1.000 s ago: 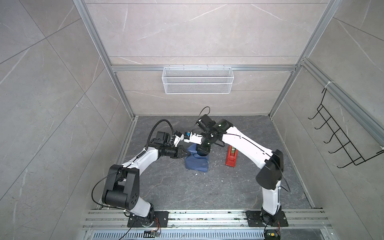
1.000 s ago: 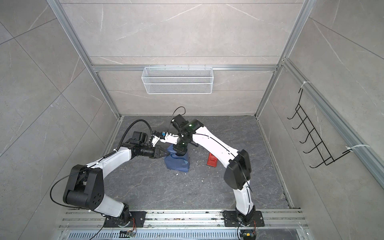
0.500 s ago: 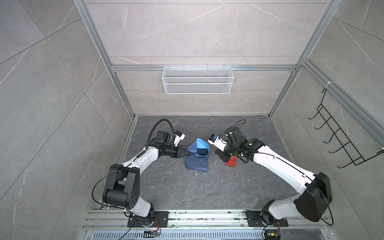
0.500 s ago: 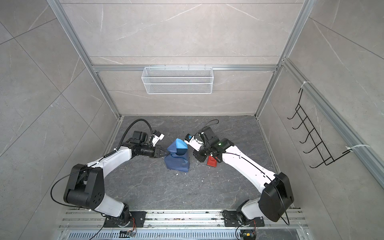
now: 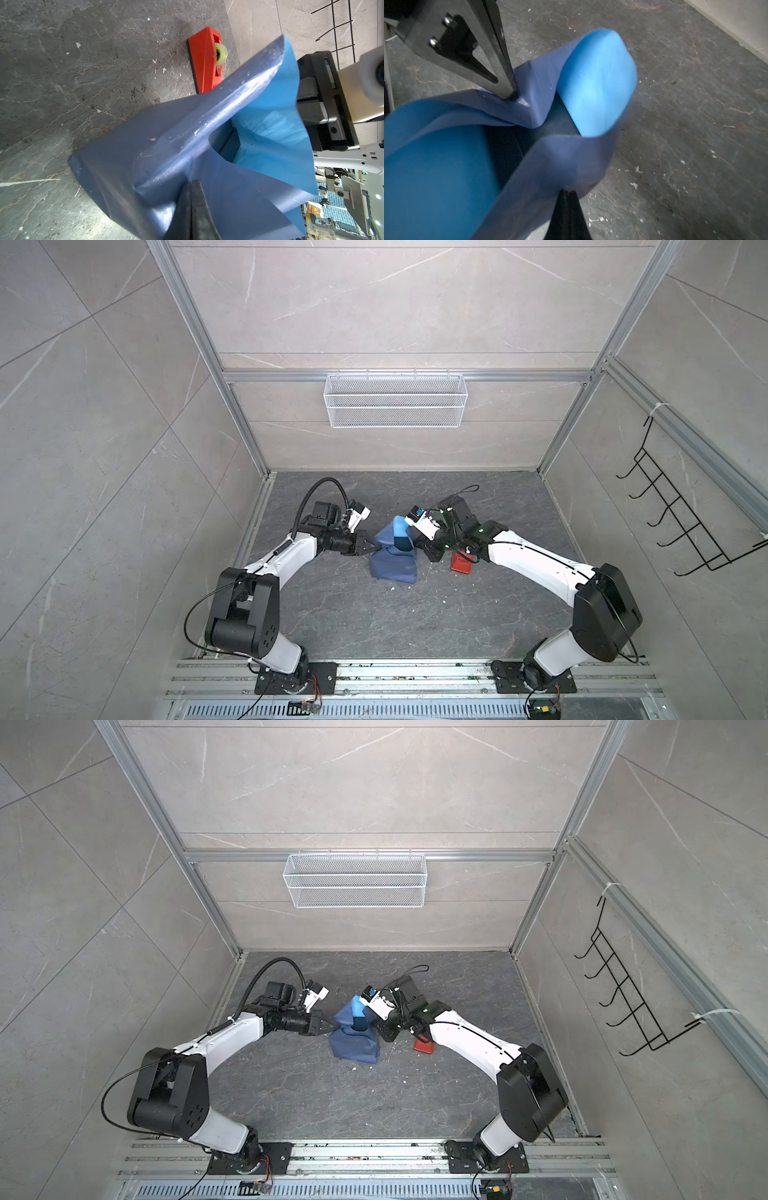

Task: Wrap a gift box in wrapping paper
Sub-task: Fold the wrapping paper for the gift box.

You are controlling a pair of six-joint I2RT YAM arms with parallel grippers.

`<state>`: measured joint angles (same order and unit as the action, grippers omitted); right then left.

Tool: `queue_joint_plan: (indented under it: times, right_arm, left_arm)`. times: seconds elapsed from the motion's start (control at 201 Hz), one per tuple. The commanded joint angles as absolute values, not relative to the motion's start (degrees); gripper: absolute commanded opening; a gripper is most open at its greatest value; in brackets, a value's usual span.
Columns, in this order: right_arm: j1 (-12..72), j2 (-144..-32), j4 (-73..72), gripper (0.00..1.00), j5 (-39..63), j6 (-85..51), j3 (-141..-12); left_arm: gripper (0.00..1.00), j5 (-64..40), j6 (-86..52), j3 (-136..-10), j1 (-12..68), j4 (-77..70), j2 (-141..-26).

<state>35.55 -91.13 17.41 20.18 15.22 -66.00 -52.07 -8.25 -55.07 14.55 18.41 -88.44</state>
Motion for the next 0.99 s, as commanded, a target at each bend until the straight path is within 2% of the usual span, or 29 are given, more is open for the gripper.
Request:
queue_joint_plan:
  times: [0.0, 0.378, 0.637, 0.986]
  right_arm:
    - [35.68, -92.39, 12.11, 0.00, 25.96, 12.67, -66.12]
    - [34.62, -91.06, 9.52, 0.00, 27.02, 12.17, -62.19]
    - [32.37, -85.15, 7.39, 0.00, 25.75, 10.02, -54.02]
    - [32.32, -88.23, -4.82, 0.00, 33.80, 2.64, -52.06]
  left_arm:
    - [0.00, -50.32, -6.41, -55.63, 14.94, 22.08, -88.97]
    - [0.00, -50.88, -6.73, -54.70, 14.94, 20.17, -89.10]
    - [0.00, -51.18, -6.48, -55.07, 14.92, 20.57, -89.07]
    - [0.00, -52.01, -5.32, -56.92, 14.92, 22.99, -89.57]
